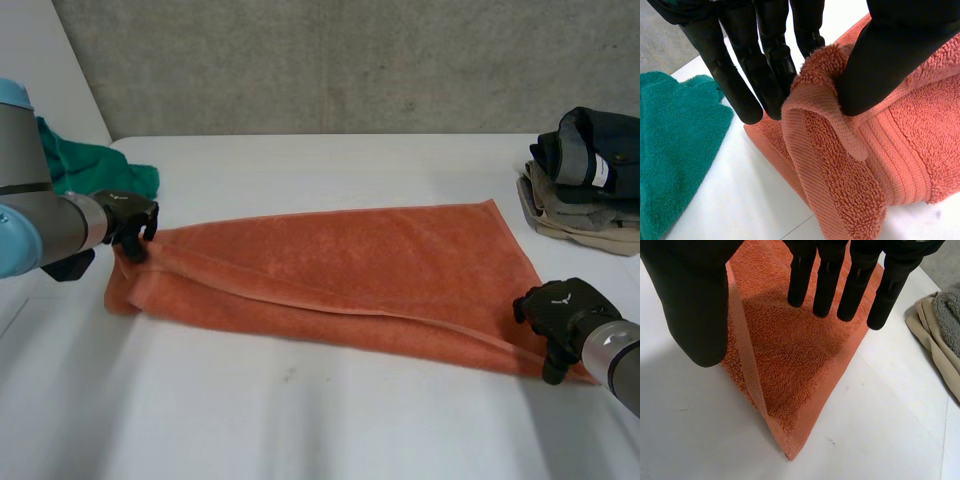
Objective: Fold the laundry.
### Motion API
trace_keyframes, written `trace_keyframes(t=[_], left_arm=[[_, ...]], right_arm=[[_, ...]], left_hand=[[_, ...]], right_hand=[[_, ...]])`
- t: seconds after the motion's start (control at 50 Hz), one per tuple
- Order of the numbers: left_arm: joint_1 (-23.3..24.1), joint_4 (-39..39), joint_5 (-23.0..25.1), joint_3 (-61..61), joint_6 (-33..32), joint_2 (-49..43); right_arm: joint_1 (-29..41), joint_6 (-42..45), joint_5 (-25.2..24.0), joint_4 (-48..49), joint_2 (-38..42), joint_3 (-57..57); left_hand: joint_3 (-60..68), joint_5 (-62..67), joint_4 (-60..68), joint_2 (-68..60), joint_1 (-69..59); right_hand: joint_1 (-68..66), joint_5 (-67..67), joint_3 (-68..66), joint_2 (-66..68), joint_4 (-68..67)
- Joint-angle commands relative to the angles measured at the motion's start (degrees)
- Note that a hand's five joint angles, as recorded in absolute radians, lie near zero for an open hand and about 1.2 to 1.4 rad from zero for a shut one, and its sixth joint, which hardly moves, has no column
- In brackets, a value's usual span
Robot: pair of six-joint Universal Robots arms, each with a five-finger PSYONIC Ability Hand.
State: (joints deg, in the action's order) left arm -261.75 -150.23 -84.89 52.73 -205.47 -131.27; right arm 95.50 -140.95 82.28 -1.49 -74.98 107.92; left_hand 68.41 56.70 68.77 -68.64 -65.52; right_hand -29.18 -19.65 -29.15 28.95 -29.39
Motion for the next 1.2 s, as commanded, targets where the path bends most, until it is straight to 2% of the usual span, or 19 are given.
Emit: trace_keyframes(t=[0.02,0.1,0.14,0.2,0.34,0.42,0.48,0.54,0.64,0.7,0.78,0.86,0.96,1.02,1.06,1.08,1.2], left_arm=[[-0.2,-0.3,0.3,1.2,0.0,1.1],[-0.2,-0.3,0.3,1.4,0.1,1.3],[-0.2,-0.3,0.3,1.7,0.2,1.5],[-0.2,-0.3,0.3,2.1,0.2,1.9],[-0.6,0.1,0.8,5.4,-0.1,4.4],[-0.9,1.6,1.9,9.5,-1.4,6.6],[-1.6,5.6,3.5,14.7,-6.9,8.8],[-2.4,7.6,4.5,18.4,-10.9,10.6],[-3.8,8.4,7.3,23.5,-16.2,13.7],[-4.2,7.8,7.6,22.9,-16.0,13.8],[-4.3,6.1,7.0,20.0,-13.5,13.1],[-4.4,4.8,6.1,15.5,-8.4,11.5],[-4.6,4.4,5.4,11.5,-4.1,9.7],[-4.4,4.1,5.0,8.6,-2.5,7.7],[-4.2,4.2,4.5,7.3,-1.9,6.6],[-3.9,4.5,3.9,6.3,-1.3,5.8],[-3.3,5.3,2.7,3.9,-0.8,3.8]], right_arm=[[-0.2,-2.0,-0.2,-0.5,1.4,-0.3],[-0.2,-2.5,-0.3,-0.3,1.2,0.1],[-0.4,-3.1,-0.5,0.1,0.9,0.4],[-0.5,-3.3,-1.0,-0.2,0.4,1.0],[-1.5,0.3,-1.1,-4.2,-2.9,1.2],[-5.3,15.1,-1.2,-14.4,-6.3,2.0],[-10.4,33.4,-1.3,-25.4,-9.2,3.5],[-11.8,37.9,-2.0,-25.3,-10.2,2.5],[-9.4,30.0,-3.4,-21.5,-8.8,-3.7],[-6.6,26.2,-3.8,-19.9,-6.5,-7.2],[-1.6,18.8,-2.7,-14.6,-0.9,-12.9],[1.5,12.9,2.1,-8.5,5.7,-19.7],[2.8,8.2,4.4,-8.5,8.2,-22.6],[3.4,3.3,3.7,-10.3,7.6,-21.9],[3.5,0.2,3.1,-11.2,6.7,-21.8],[3.5,-3.0,2.4,-12.6,5.4,-21.6],[4.2,-9.3,-1.6,-22.6,0.4,-19.9]], left_hand=[[11.6,13.3,11.2,-11.4,-14.5],[11.6,13.3,11.2,-11.4,-14.5],[11.6,13.3,11.2,-11.4,-14.5],[11.6,13.3,11.2,-11.4,-14.5],[11.6,13.3,11.2,-11.4,-14.5],[11.6,13.3,11.2,-11.4,-14.5],[11.6,13.3,11.2,-11.4,-14.5],[11.6,13.3,11.2,-11.4,-14.5],[11.6,13.3,11.2,-11.4,-14.5],[11.6,13.3,11.2,-11.4,-14.5],[11.6,13.3,11.2,-11.4,-14.5],[11.6,13.3,11.2,-11.4,-14.5],[11.6,13.3,11.2,-11.4,-14.5],[11.6,13.3,11.2,-11.4,-14.5],[11.6,13.3,11.2,-11.4,-14.5],[11.6,13.3,11.2,-11.4,-14.5],[11.6,13.3,11.2,-11.4,-14.5]], right_hand=[[-12.3,-11.8,-12.3,12.5,-12.0],[-26.9,-26.4,-26.9,27.1,-26.7],[-40.8,-40.3,-40.8,41.0,-40.6],[-50.8,-50.3,-50.8,51.0,-50.6],[-50.8,-50.3,-50.8,51.0,-50.6],[-50.8,-50.3,-50.8,51.0,-50.6],[-50.8,-50.3,-50.8,51.0,-50.6],[-50.8,-50.3,-50.8,51.0,-50.6],[-50.8,-50.3,-50.8,51.0,-50.6],[-50.8,-50.3,-50.8,51.0,-50.6],[-50.8,-50.3,-50.8,51.0,-50.6],[-50.8,-50.3,-50.8,51.0,-50.6],[-50.8,-50.3,-50.8,51.0,-50.6],[-10.6,-10.1,-10.6,10.8,-10.4],[-2.2,-1.8,-2.3,2.5,-2.0],[7.3,7.8,7.3,-7.1,7.5],[11.1,11.6,11.1,-10.9,11.3]])
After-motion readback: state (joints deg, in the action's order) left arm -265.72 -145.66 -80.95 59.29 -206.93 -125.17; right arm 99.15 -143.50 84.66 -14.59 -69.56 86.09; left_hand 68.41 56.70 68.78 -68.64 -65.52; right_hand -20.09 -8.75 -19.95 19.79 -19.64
